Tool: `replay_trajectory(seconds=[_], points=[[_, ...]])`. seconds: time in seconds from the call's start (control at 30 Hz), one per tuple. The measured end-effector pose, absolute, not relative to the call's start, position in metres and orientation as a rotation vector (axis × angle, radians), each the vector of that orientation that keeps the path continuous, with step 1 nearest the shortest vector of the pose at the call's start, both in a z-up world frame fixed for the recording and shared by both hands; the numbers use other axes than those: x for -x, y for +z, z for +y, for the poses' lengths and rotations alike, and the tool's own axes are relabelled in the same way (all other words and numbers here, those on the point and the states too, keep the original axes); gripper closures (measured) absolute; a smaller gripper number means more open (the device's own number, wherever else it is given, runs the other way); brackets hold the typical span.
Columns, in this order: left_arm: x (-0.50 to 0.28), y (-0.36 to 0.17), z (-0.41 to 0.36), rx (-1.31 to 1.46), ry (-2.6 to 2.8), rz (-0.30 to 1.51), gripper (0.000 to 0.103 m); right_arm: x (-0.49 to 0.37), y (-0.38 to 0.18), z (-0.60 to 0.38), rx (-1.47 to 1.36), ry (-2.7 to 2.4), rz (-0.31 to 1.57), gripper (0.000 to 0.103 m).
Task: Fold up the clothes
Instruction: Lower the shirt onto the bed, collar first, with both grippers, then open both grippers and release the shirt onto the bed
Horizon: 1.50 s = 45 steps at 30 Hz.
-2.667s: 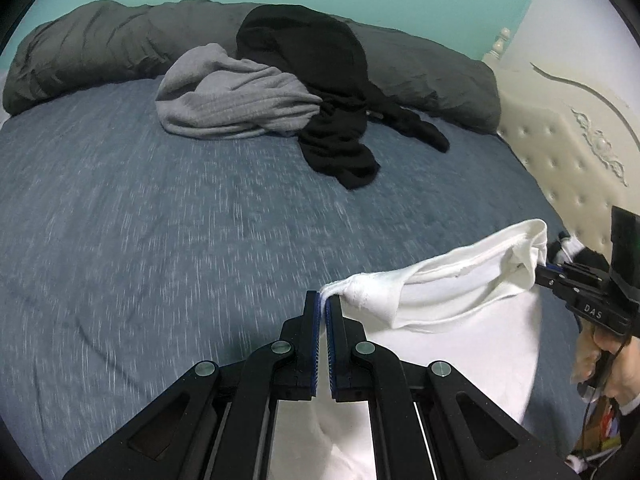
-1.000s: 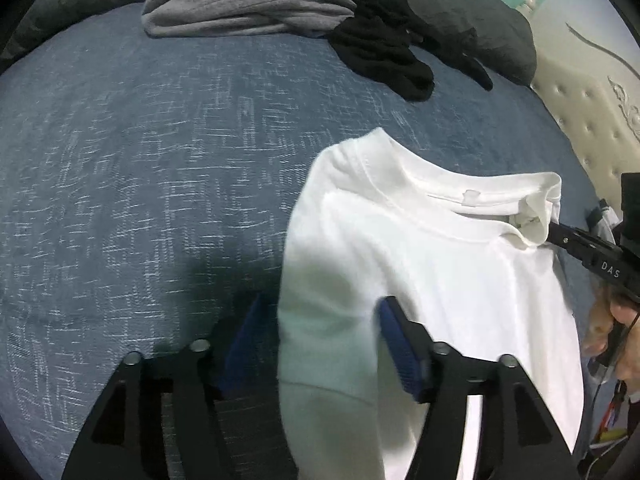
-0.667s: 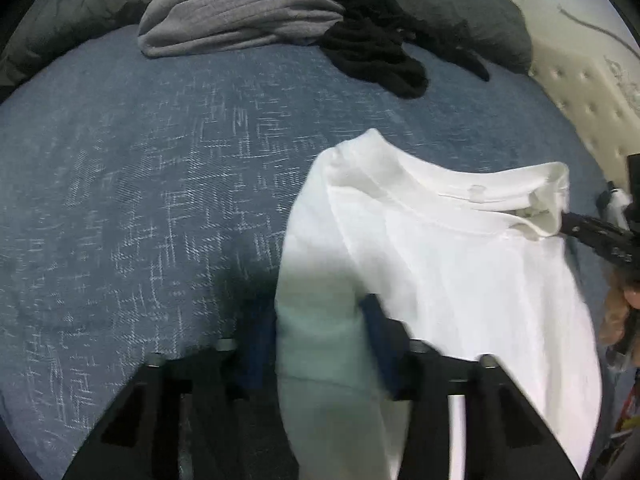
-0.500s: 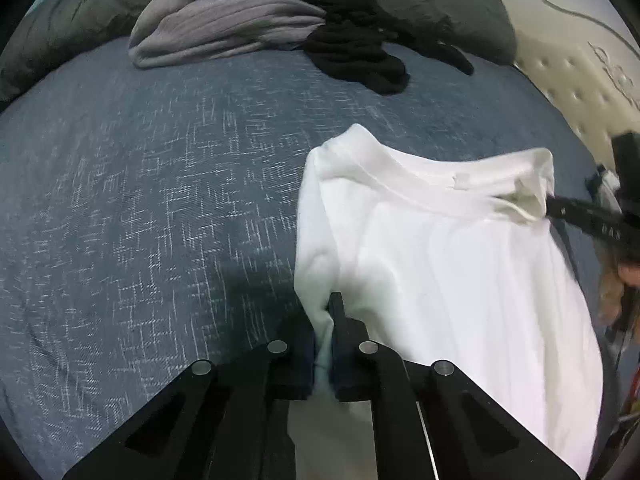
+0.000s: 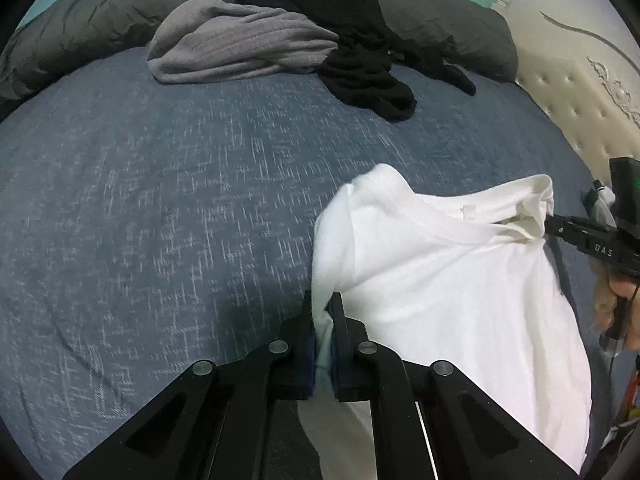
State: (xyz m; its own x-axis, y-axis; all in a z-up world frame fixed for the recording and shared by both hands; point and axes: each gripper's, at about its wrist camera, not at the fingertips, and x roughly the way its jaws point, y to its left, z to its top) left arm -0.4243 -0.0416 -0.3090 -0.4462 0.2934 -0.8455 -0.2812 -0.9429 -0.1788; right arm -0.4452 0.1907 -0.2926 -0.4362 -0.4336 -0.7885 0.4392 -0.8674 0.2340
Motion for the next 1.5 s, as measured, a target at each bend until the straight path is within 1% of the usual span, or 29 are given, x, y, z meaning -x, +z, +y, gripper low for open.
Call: replay_trajectory(seconds=[0.13,0.23,0.47,0.57,0.67,0.77,0.87,0.9,0.93,0.97,1.0,1.17,1.27,1.33,1.5], points=[[0.429,-0.296,-0.046,1.385,2.458,-0.018,0.098,0.446,-0.276,0.189,-1.173,-2.348,0.026,0.093],[0.435,-0.285,-0.055,1.361,2.495,-0.051,0.098,0.452,-0.260,0.187,-1.125,-2.382,0.032,0.094],[0.460,-0.260,-0.070,1.321,2.575,-0.086,0.098,0.479,-0.231,0.165,-1.073,-2.407,0.047,0.094],[0.479,-0.265,-0.077,1.356,2.573,-0.124,0.098,0.495,-0.243,0.155,-1.136,-2.397,0.032,0.094],[0.492,-0.286,-0.079,1.425,2.537,-0.166,0.098,0.510,-0.257,0.146,-1.207,-2.383,0.015,0.094],[0.497,-0.311,-0.083,1.484,2.504,-0.247,0.098,0.516,-0.281,0.142,-1.285,-2.335,-0.023,0.094],[0.497,-0.333,-0.081,1.511,2.476,-0.273,0.098,0.517,-0.301,0.143,-1.353,-2.304,-0.027,0.091],[0.496,-0.336,-0.082,1.515,2.472,-0.285,0.098,0.517,-0.305,0.145,-1.358,-2.301,-0.031,0.089],[0.494,-0.337,-0.084,1.511,2.471,-0.310,0.097,0.516,-0.305,0.148,-1.358,-2.303,-0.044,0.082],[0.493,-0.336,-0.086,1.501,2.469,-0.335,0.097,0.516,-0.305,0.152,-1.358,-2.306,-0.059,0.077],[0.491,-0.334,-0.089,1.490,2.467,-0.354,0.097,0.515,-0.305,0.156,-1.358,-2.310,-0.075,0.074],[0.480,-0.311,-0.105,1.434,2.483,-0.395,0.094,0.506,-0.288,0.179,-1.314,-2.322,-0.175,0.074],[0.468,-0.296,-0.107,1.412,2.496,-0.332,0.092,0.493,-0.282,0.190,-1.317,-2.317,-0.186,0.074],[0.461,-0.294,-0.110,1.427,2.485,-0.329,0.084,0.484,-0.278,0.196,-1.321,-2.314,-0.188,0.074],[0.444,-0.289,-0.125,1.471,2.475,-0.364,0.081,0.461,-0.274,0.212,-1.347,-2.305,-0.187,0.074]])
